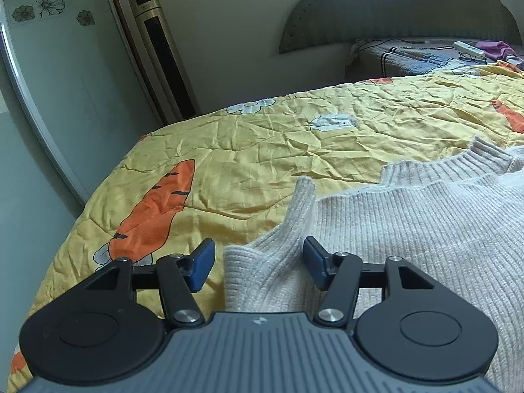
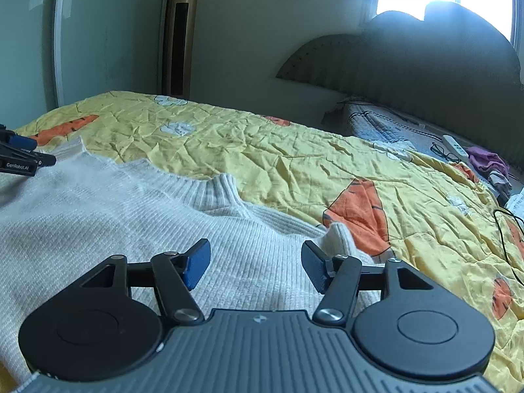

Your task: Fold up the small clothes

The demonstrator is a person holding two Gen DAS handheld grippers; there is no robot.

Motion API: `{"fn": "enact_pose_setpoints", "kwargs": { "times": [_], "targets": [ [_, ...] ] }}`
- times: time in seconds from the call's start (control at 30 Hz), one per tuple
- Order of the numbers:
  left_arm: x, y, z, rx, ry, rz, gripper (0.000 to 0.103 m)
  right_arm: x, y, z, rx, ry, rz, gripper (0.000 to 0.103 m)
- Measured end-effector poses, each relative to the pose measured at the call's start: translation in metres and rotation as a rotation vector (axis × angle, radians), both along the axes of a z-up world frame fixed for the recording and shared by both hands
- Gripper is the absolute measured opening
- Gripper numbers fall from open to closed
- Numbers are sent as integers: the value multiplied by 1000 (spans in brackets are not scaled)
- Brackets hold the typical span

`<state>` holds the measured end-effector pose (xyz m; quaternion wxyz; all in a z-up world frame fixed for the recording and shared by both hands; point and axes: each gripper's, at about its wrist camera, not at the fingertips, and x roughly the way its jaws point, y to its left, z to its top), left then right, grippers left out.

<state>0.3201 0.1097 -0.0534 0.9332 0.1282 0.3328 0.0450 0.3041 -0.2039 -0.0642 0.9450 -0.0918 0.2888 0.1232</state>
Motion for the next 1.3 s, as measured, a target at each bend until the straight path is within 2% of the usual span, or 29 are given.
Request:
{"fn": "enact_pose_setpoints", "kwargs": {
  "times": [0.17, 0.3, 0.47, 0.63, 0.73, 0.9, 1.1, 1.23, 1.3],
  "targets": [
    [0, 4, -1, -23, 5, 8, 59, 2, 5, -14, -20, 38, -2, 71],
    [-1, 1, -3, -12, 3, 7, 59, 4, 0, -17, 10, 50, -26, 76],
    [-2, 3, -4, -16, 3, 9, 60, -1, 1, -15, 25, 47, -44, 77],
    [-4, 4, -4, -20, 5, 7, 61, -14, 16, -6, 24, 43, 0, 80],
    [-7, 6, -3, -27, 3, 10, 62, -21, 29, 0, 20, 41, 38, 85],
    [-15, 12, -1, -16, -12, 8, 74, -26, 48, 4, 4, 63, 73, 88],
    [-23, 25, 3, -7, -3, -16, 81, -29, 62, 0, -1, 89, 92, 88],
    [-26, 38, 8, -58, 39, -67, 82, -31, 72, -2, -11, 99, 106, 89],
    [-25, 49, 11, -125, 68, -92, 82, -34, 76, -1, -10, 103, 109, 89]
  ]
}}
